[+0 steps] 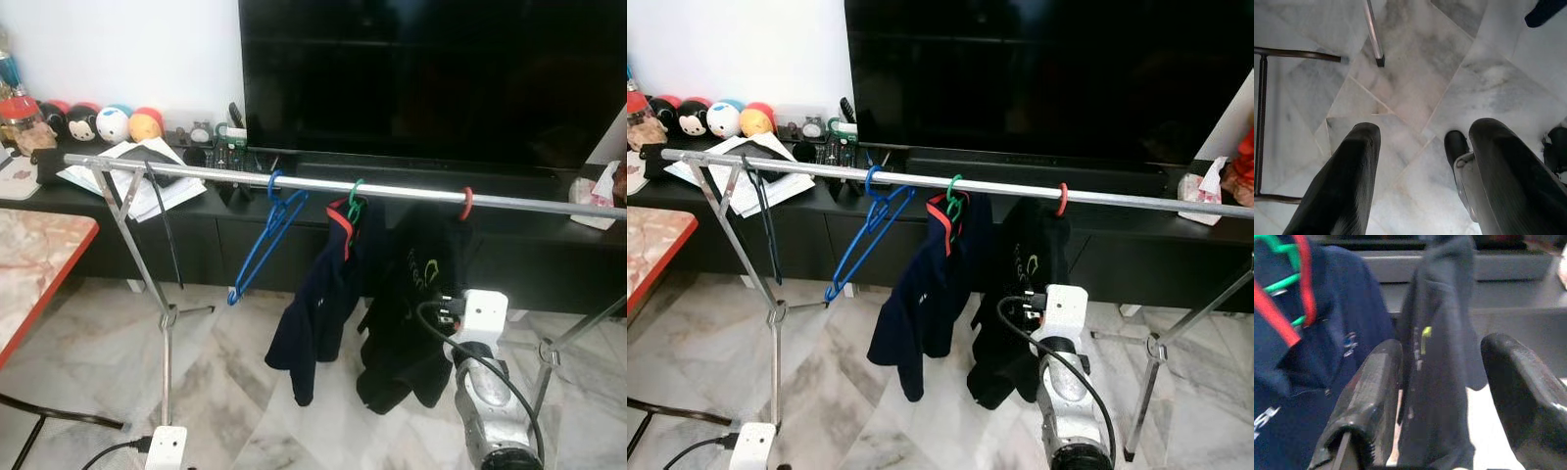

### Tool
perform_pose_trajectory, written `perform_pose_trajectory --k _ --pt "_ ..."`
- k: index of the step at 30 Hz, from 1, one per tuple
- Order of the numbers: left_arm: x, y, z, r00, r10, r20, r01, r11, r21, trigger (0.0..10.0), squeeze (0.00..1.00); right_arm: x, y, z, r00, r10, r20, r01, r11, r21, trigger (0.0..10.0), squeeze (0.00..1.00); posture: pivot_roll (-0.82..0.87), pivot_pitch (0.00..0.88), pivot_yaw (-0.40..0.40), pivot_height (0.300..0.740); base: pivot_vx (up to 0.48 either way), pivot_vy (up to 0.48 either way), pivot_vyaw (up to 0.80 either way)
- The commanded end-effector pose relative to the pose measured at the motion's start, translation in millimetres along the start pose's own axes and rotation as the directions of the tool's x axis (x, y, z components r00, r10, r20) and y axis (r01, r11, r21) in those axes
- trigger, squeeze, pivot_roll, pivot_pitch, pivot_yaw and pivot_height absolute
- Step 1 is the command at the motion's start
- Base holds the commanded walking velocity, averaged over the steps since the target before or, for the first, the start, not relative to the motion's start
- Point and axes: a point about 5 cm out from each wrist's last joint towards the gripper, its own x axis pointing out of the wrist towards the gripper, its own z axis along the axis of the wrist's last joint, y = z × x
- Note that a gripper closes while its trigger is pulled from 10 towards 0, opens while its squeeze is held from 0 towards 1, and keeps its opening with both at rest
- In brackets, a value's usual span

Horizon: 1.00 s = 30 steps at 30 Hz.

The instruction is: Hang hanger

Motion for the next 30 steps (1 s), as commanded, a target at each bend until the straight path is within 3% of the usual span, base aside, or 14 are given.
perform_pose_trajectory --k 1,3,8,19,30 --pt "0.4 -0.6 3 1.000 0.006 0.012 -0.006 1.000 -0.014 10.0 0.00 3.8 0.4 6 1.000 -0.008 0.006 0.008 1.000 0.020 10.0 0.00 -0.03 0.000 -0.074 0.740 0.349 0.000 0.00" --pt "0.9 -2.9 6 1.000 0.003 0.019 -0.003 1.000 -0.012 10.0 0.00 3.9 2.6 7 1.000 0.001 0.004 -0.001 1.000 -0.009 10.0 0.00 -0.04 0.000 -0.071 0.740 0.349 0.000 0.00" --pt "2.2 -9.3 14 0.999 -0.013 0.038 0.013 1.000 -0.006 10.0 0.00 4.2 4.2 7 1.000 0.004 -0.003 -0.004 1.000 0.008 10.0 0.00 -0.03 0.000 -0.074 0.740 0.348 0.000 0.00" --pt "1.0 -1.9 5 1.000 -0.003 0.009 0.004 1.000 -0.007 10.0 0.00 4.6 6.6 13 1.000 0.000 0.029 -0.001 0.999 0.049 10.0 0.00 -0.03 0.000 -0.076 0.740 0.331 0.000 0.00" --pt "0.1 -1.3 1 1.000 -0.004 0.002 0.004 1.000 0.000 10.0 0.00 -5.5 -0.7 5 0.999 -0.054 0.008 0.054 0.998 0.029 10.0 0.00 -0.04 0.000 -0.075 0.740 0.000 0.000 0.00"
